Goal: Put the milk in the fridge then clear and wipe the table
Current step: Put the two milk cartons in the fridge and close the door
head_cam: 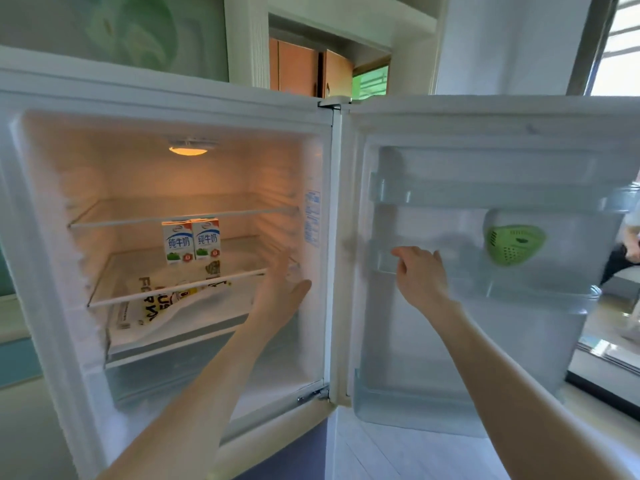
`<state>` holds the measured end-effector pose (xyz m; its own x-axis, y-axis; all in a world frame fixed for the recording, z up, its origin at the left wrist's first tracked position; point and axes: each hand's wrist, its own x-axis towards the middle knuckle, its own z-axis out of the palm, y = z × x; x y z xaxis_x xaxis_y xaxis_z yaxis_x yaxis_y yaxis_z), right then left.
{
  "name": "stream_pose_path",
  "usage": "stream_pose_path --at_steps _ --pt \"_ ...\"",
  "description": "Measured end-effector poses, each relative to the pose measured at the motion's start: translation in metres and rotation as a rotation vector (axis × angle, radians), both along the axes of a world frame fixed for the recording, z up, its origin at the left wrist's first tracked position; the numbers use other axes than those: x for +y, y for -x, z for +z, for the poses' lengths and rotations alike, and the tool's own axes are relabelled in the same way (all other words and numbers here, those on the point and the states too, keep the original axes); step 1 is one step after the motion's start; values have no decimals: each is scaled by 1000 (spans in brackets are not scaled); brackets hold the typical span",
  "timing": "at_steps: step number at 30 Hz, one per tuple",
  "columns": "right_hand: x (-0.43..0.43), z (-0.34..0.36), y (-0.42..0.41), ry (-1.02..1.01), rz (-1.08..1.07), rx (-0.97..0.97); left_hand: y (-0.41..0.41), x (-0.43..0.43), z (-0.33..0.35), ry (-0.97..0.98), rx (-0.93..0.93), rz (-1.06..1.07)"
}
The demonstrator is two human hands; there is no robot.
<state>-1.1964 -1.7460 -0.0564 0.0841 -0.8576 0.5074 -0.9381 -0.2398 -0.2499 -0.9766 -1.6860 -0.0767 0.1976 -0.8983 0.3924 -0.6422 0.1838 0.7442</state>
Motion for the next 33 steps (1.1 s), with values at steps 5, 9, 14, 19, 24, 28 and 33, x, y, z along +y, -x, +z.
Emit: stream_pose_path --at_steps 5,9,14,19,24,28,33 --pt "3 1 6 10 72 16 45 -8 5 59 -157 -134" --pt "13 4 1 5 104 76 75 -20 5 119 -320 -169" --pt "26 8 -1 -26 213 73 104 -33 4 109 -337 -165" --pt "49 4 21 -23 324 -139 110 -42 -1 142 -414 -153" --pt "69 -7 59 144 310 -377 113 -41 -1 184 -444 -55" --pt "88 -18 82 249 278 -441 115 -36 -2 120 -455 -5" --pt "113 -27 115 413 204 -575 108 -31 -2 86 -449 18"
